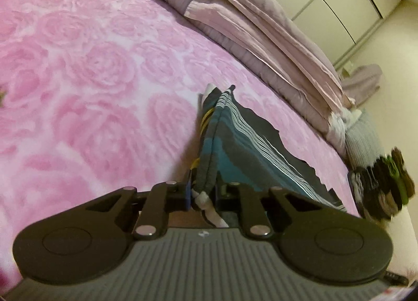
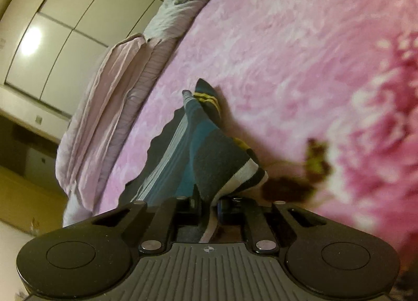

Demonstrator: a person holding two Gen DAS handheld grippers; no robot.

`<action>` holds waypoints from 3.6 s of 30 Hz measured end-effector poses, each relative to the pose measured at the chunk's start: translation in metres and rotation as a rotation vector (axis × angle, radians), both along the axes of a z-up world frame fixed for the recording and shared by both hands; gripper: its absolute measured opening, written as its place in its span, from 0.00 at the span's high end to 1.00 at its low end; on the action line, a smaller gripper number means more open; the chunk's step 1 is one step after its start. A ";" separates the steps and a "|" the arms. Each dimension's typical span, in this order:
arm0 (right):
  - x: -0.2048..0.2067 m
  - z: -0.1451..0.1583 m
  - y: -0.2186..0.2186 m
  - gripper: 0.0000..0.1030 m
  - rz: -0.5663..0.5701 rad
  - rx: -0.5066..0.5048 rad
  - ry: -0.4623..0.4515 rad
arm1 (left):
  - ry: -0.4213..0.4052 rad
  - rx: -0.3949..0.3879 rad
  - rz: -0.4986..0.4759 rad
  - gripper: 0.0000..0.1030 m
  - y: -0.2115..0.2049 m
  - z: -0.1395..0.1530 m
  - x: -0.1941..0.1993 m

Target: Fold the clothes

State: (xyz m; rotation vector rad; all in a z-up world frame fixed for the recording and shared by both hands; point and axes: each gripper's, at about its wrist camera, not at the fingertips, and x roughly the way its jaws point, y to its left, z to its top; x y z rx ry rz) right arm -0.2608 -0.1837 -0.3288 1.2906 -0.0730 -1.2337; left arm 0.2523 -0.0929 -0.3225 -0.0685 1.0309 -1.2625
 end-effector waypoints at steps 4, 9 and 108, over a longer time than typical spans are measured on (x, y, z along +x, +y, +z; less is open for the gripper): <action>-0.025 0.003 0.046 0.94 0.005 0.025 0.027 | 0.006 0.026 -0.042 0.88 0.045 0.003 -0.017; -0.039 -0.003 0.088 0.93 0.014 0.032 0.109 | -0.074 0.079 -0.131 0.87 0.088 -0.001 -0.045; 0.331 0.082 0.182 0.55 0.859 -0.479 1.151 | 0.073 0.020 -0.130 0.48 0.128 0.011 0.067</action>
